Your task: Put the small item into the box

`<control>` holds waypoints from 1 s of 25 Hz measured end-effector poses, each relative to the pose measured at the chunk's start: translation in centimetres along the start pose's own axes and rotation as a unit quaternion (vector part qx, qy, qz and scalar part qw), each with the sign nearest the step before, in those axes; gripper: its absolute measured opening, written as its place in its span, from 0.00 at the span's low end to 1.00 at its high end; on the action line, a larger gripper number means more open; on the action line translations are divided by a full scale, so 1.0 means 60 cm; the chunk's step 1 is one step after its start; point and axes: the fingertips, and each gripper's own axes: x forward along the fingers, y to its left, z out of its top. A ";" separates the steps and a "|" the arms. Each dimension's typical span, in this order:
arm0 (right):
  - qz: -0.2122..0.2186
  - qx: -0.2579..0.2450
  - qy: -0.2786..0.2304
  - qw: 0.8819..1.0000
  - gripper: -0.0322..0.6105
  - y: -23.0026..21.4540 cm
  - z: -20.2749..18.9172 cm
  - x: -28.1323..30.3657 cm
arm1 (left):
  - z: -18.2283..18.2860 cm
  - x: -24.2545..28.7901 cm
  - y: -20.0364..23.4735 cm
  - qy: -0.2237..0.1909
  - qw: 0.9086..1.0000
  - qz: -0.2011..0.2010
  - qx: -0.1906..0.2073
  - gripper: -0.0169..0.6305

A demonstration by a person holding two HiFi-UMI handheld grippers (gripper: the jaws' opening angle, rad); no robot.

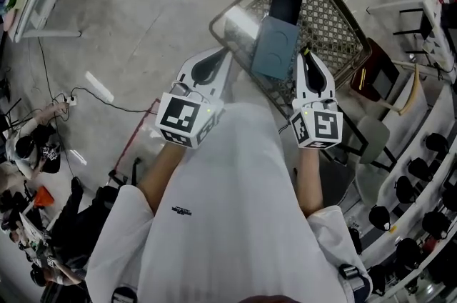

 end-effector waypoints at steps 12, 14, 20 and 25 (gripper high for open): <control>0.059 -0.045 0.029 0.997 0.11 -0.051 -0.012 0.069 | 0.005 0.071 0.003 0.014 1.000 0.021 -0.006 0.03; 0.071 -0.061 0.040 0.995 0.11 -0.062 -0.018 0.090 | 0.002 0.086 0.009 0.019 1.000 0.023 -0.008 0.03; 0.133 -0.112 0.101 0.980 0.11 -0.091 -0.067 0.156 | -0.029 0.148 0.019 0.039 0.999 0.024 -0.015 0.03; 0.176 -0.152 0.132 0.963 0.11 -0.121 -0.104 0.212 | -0.052 0.211 0.023 0.051 0.998 0.022 -0.020 0.03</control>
